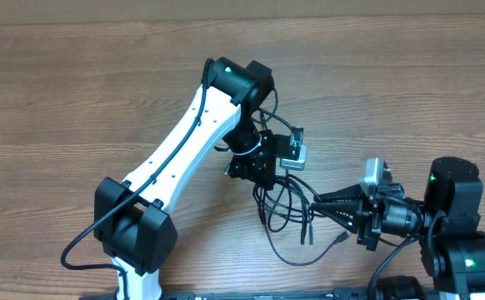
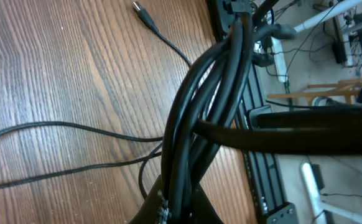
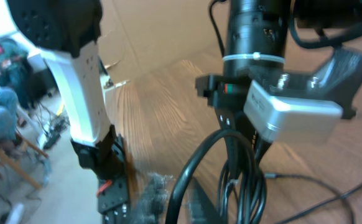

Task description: Untangle cables

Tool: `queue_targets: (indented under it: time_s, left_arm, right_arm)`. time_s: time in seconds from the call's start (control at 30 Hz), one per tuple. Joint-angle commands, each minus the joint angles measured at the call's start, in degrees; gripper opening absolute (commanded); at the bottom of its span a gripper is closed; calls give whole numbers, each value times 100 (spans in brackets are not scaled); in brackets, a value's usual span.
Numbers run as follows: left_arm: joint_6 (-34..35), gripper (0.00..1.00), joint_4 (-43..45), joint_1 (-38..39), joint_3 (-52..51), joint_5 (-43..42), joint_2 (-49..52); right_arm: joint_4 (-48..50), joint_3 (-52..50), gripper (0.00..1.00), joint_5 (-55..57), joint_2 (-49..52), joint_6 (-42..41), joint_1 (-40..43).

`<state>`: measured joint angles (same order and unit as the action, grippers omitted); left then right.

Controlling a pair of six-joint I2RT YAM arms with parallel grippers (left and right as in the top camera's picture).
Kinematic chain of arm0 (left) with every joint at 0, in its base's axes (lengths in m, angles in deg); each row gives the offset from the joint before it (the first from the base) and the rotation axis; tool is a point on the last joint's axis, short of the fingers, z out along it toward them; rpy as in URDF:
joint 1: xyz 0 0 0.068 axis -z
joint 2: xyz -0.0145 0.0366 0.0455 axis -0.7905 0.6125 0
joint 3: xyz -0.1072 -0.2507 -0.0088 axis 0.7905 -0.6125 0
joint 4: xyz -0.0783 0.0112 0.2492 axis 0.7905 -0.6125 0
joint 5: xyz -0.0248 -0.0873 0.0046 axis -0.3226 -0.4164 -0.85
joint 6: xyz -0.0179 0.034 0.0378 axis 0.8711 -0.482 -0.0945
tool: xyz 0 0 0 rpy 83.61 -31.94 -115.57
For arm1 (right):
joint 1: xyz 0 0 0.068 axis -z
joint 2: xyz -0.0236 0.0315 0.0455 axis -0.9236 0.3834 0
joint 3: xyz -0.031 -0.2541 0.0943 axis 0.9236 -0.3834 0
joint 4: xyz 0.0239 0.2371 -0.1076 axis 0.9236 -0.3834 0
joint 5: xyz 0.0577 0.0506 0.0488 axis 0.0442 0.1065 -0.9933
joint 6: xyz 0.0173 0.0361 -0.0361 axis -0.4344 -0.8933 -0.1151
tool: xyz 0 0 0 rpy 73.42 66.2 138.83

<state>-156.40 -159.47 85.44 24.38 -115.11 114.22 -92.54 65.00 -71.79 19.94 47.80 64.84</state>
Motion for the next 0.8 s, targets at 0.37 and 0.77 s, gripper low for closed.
queue_targets:
  time_s: [0.37,0.77]
  left_arm:
    - [1019,4,-39,-92,2103,-944,-463]
    - [1047,4,348,-94,2151,-1978,-1005]
  right_arm:
    - [-348,42,76,935,-13,-168,9]
    - [-619,42,72,1250,-13,-164,9]
